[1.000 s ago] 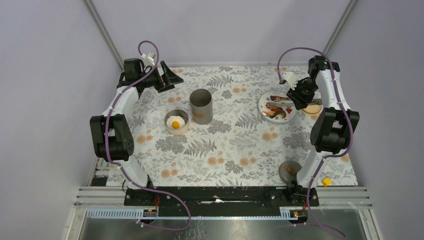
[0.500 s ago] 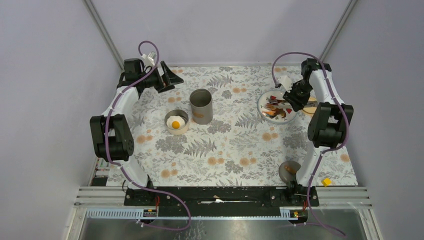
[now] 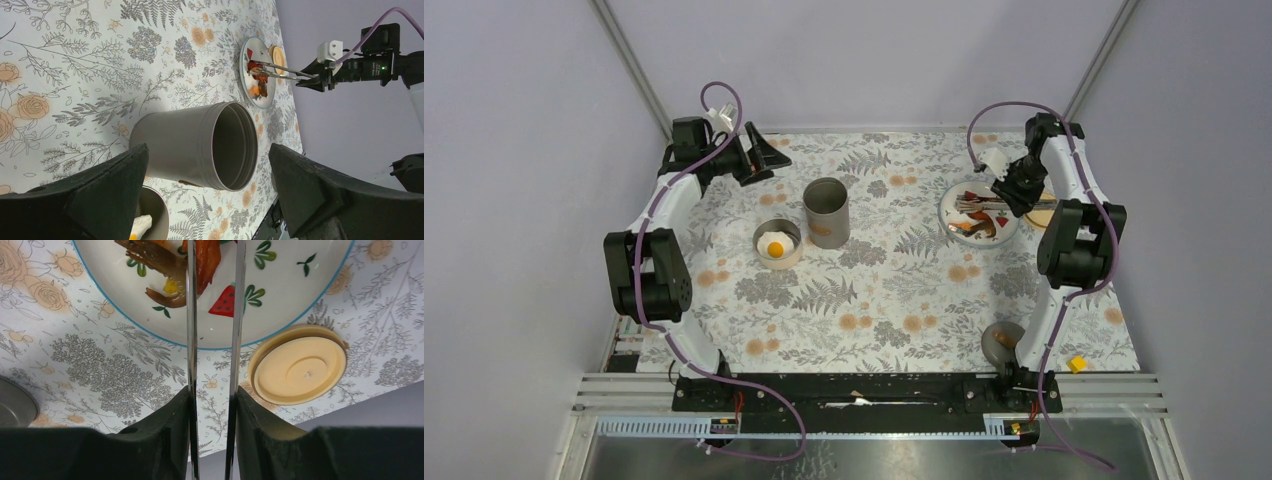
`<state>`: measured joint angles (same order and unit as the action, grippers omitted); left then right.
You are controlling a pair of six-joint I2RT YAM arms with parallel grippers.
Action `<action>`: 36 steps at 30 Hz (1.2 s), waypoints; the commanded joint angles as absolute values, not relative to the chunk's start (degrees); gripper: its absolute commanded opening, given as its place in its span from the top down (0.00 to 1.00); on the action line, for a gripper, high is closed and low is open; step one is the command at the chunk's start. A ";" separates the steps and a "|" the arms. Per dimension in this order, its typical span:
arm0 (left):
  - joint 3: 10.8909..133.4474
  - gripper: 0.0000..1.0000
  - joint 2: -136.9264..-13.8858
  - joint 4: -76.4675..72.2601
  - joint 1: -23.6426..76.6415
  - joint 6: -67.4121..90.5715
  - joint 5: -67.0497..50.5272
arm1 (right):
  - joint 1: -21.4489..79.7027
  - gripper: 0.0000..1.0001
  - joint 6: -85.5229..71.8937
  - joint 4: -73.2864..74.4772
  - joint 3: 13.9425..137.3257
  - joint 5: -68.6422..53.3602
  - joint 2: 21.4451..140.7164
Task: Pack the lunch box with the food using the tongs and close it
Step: Pick up the fake food from the plate, then place the fake food in the packing box.
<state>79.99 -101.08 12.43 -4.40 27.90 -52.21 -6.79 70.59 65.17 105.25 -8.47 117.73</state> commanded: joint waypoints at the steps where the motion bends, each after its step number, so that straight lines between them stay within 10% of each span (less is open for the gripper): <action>1: 79.07 0.01 -99.25 10.26 -4.61 27.95 -52.32 | -6.49 0.66 69.94 65.78 109.79 -9.22 117.63; 19: 78.45 0.01 -97.45 11.86 -5.15 25.85 -51.97 | -4.44 0.76 65.40 75.90 118.33 -20.35 110.36; 36: 77.26 0.01 -91.08 29.27 -11.82 7.34 -42.33 | 20.87 0.77 45.01 82.50 149.42 -24.13 117.51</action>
